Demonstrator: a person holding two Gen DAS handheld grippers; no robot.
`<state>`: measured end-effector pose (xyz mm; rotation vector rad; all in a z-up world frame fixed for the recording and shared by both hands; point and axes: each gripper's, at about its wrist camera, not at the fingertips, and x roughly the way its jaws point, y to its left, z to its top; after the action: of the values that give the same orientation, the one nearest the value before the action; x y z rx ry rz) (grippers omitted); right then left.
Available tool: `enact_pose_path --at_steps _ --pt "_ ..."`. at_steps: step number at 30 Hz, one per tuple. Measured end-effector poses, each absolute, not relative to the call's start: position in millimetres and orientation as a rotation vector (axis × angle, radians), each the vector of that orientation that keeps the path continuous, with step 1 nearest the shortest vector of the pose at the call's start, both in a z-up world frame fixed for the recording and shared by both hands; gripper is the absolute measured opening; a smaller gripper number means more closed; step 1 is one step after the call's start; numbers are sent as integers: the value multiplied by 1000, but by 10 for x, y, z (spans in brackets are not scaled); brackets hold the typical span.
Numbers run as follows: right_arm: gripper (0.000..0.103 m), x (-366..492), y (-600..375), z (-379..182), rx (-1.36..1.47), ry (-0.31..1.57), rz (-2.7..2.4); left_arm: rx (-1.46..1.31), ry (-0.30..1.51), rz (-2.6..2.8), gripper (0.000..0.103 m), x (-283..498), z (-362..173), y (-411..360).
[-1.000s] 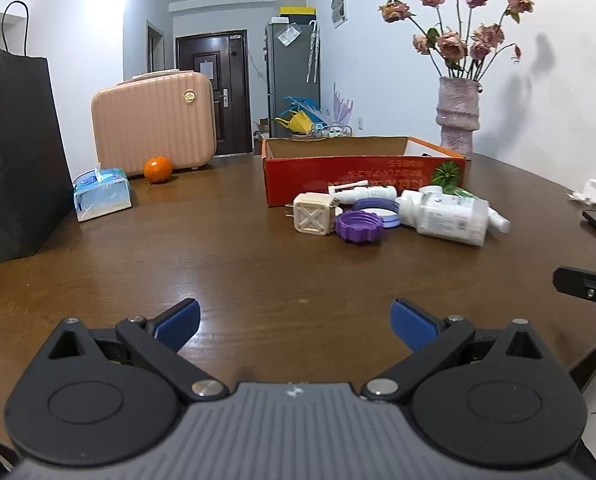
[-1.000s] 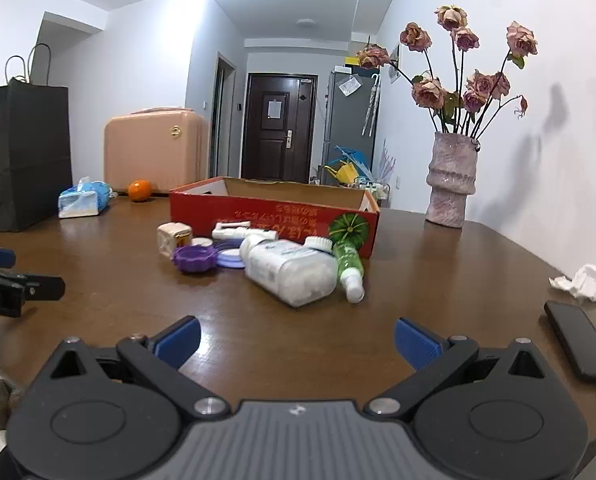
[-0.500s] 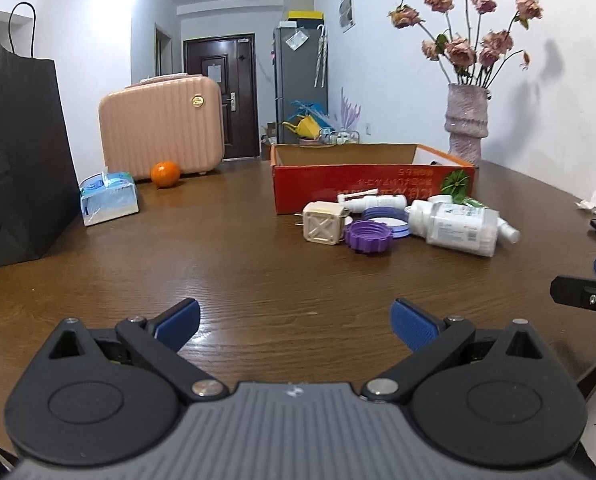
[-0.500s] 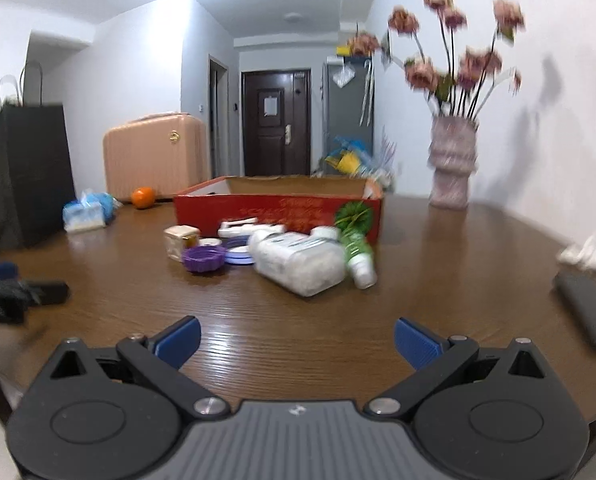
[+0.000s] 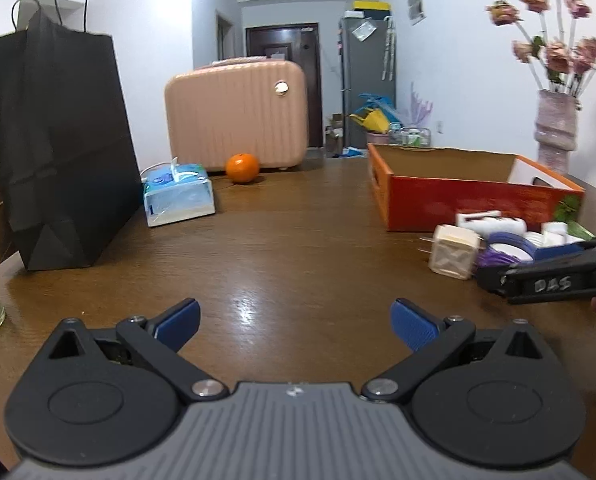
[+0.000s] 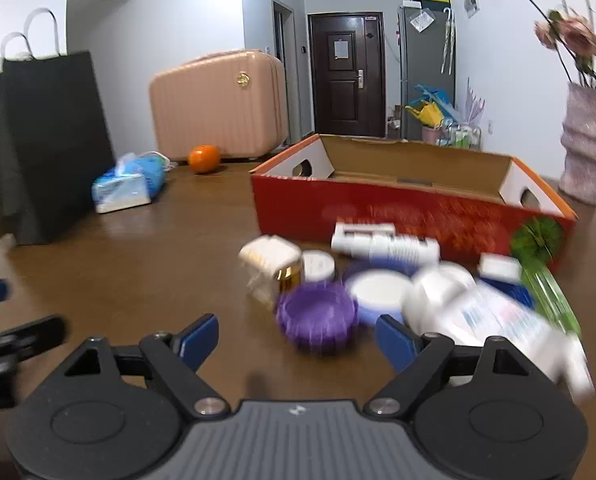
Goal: Organize rigid objects
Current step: 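Grasp the white plug cube with the left gripper while the right grasps the purple cap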
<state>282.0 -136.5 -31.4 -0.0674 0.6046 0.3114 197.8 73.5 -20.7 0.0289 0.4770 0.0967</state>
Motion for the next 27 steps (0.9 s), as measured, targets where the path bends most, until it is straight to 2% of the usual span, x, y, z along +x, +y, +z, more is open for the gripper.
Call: enact_pose_path --at_steps 1,2,6,12,15,17,18,19,20,22,27 --pt "70 2895 -1334 -342 -83 621 309 23 483 95 103 2041 -207 747" --pt "54 2926 -1337 -362 -91 630 306 18 487 85 103 2106 -209 740" --pt "52 2773 -1616 -385 -44 620 303 -20 527 -42 103 2477 -225 533" --pt "52 2441 -2051 -353 -7 619 272 21 602 -225 103 3125 -340 -231" --pt "52 2331 -2168 -307 -14 606 272 -15 687 -161 94 3300 -408 -347" --pt "52 2313 -2211 -285 -13 593 276 -37 675 -125 55 3291 -407 -340" --pt "52 2313 -2222 -282 -9 586 280 -30 669 -104 51 3282 -396 -350" --pt "52 2323 -2216 -277 -7 584 284 -33 665 -89 51 3269 -388 -344" --pt "52 2330 -2214 -276 -5 584 287 -39 660 -84 45 3243 -376 -342" --pt "52 2322 -2209 -259 -1 577 296 -36 653 -90 43 3176 -359 -343" --pt "52 2214 -2178 -227 -6 564 304 7 637 -89 43 2895 -356 -323"
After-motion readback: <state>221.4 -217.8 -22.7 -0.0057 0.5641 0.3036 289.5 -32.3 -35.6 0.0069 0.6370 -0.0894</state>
